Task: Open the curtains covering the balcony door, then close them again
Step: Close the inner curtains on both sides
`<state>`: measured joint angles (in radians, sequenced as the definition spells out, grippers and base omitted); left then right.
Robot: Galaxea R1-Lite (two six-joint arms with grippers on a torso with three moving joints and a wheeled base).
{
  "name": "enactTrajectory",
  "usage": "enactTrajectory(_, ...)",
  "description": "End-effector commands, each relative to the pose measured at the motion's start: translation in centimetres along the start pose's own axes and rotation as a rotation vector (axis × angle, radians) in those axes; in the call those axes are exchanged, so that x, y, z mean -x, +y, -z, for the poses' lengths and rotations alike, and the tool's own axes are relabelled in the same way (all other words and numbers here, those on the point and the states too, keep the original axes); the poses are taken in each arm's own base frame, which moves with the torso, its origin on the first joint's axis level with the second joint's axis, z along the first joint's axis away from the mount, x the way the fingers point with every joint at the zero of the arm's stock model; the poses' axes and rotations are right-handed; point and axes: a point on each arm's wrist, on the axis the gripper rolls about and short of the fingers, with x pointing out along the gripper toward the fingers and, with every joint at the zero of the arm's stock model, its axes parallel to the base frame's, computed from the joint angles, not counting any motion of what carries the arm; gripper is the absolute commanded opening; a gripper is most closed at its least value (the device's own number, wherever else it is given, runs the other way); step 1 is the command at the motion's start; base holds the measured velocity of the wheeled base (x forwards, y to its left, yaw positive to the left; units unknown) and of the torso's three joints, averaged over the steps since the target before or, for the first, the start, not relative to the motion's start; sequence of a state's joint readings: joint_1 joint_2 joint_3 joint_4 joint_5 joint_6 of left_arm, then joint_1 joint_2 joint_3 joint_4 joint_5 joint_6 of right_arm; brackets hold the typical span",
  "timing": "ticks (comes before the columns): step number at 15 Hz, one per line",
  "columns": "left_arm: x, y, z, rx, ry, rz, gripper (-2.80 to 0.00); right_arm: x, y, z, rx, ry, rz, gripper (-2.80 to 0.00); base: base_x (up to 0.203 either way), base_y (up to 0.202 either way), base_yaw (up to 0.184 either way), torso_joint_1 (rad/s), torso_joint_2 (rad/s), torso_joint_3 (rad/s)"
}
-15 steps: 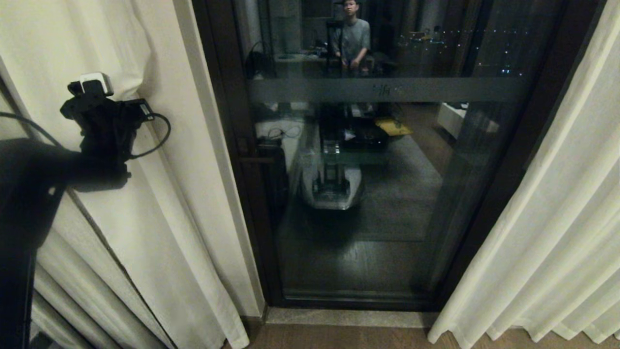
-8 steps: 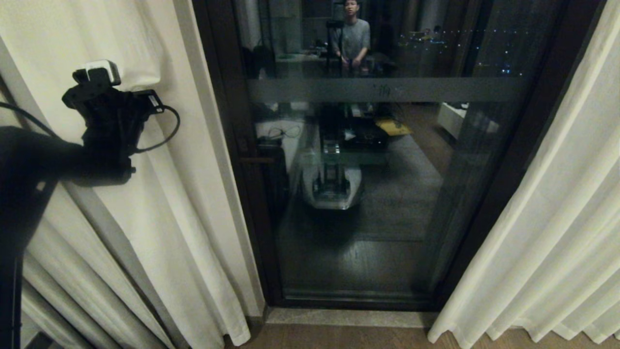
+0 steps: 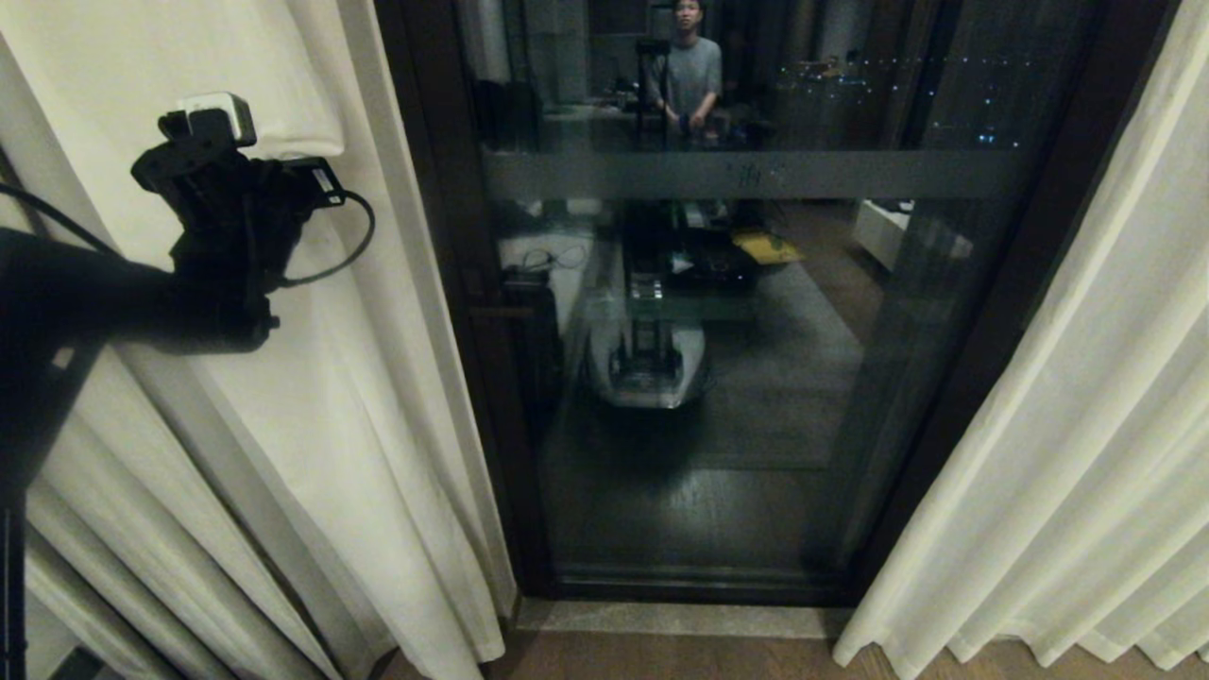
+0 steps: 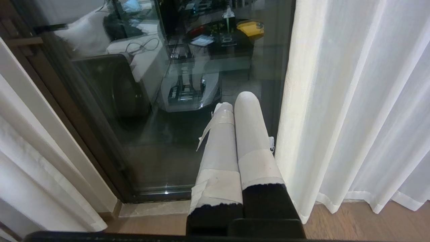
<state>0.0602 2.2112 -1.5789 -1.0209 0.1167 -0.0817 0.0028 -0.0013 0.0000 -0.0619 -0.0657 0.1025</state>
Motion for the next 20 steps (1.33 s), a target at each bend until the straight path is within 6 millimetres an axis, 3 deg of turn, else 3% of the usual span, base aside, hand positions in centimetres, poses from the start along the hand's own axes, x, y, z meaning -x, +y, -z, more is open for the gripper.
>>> enactTrajectory(1, 0.1, -0.6, -0.5, 0.007, -0.010, 0.012, -2.80, 0.0, 0.0, 0.0, 0.000, 0.000, 0.000, -2.80, 0.000, 0.000, 0.000, 0.000, 0.00, 0.000)
enactTrajectory(9, 0.5, -3.1, 0.1, 0.027, 0.004, 0.063, -2.80, 0.0, 0.0, 0.0, 0.000, 0.000, 0.000, -2.80, 0.000, 0.000, 0.000, 0.000, 0.00, 0.000)
enactTrajectory(20, 1.4, -4.0, 1.1, 0.029, 0.053, 0.082, -2.80, 0.0, 0.0, 0.0, 0.000, 0.000, -0.001, -2.80, 0.000, 0.000, 0.000, 0.000, 0.00, 0.000)
